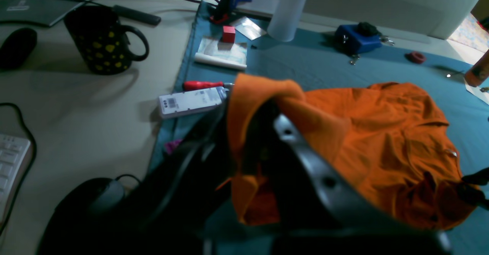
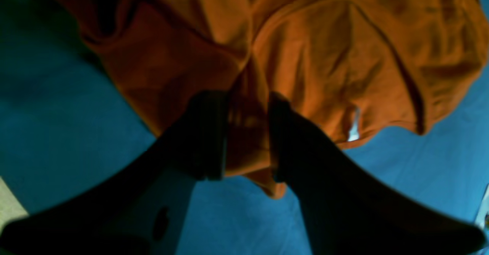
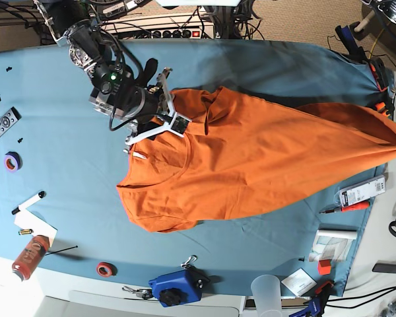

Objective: Layout the t-shirt on the table in an organized manner, then fold the t-shirt properly
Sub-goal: 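Pull the grasped fabric away from the left gripper to spread the shirt flat, then lift the shirt's collar edge with the right gripper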

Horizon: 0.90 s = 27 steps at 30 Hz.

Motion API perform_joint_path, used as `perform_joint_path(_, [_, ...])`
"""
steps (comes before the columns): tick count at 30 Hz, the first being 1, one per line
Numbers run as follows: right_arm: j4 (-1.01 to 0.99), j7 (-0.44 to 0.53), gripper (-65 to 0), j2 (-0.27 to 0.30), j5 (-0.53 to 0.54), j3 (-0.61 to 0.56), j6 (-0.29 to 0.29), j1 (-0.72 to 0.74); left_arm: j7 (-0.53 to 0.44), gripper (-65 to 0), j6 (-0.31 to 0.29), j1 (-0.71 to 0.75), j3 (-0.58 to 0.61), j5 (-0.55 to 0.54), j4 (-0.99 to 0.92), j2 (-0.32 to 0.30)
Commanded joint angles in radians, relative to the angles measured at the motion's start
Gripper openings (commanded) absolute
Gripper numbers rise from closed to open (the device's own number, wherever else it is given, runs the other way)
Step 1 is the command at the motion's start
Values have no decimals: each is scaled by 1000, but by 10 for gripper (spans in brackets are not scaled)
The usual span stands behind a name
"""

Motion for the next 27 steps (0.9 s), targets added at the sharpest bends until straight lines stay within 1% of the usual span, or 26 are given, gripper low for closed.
perform_joint_path(1, [-3,13,-480,8,-6,5,-12,16,-33,-650,-3,-2,-4,-25,15,-16])
perform_joint_path(2, [-16,13,-516,8,-6,5,-21,16,-33,-650,-3,-2,-4,-25,15,-16])
perform_joint_path(4, [-30,11,-620,8,-6,5,-44,16,-33,-650,-3,-3,-4,-26,15,-16])
perform_joint_path(5, [-29,10,-650,8,-6,5,-66,16,-33,-650,-3,-2,-4,-26,15,-16])
perform_joint_path(7, [-27,9,-650,8,-6,5,-103,16,-33,-650,-3,-2,-4,-26,15,-16])
perform_joint_path(10, [-9,10,-650,8,-6,5,-130,16,-33,-650,-3,-2,-4,-25,15,-16])
perform_joint_path(16, [131,8,-650,8,-5,5,-134,16,-33,-650,-3,-2,-4,-25,15,-16])
perform_joint_path(19, [222,7,-650,8,14,5,-166,15,-33,-650,-3,-2,-4,-25,15,-16])
perform_joint_path(22, [246,7,-650,8,24,5,-168,2,-33,-650,-3,-2,-4,-25,15,-16])
perform_joint_path(23, [246,7,-640,8,21,5,-164,-11,-33,-650,-3,-2,-4,-25,15,-16])
perform_joint_path(26, [246,32,-450,8,22,5,-161,-65,-34,-650,-3,-2,-4,-12,15,-16])
perform_joint_path(27, [246,47,-411,8,22,5,-161,-85,-34,-650,-3,-2,-4,-6,15,-16])
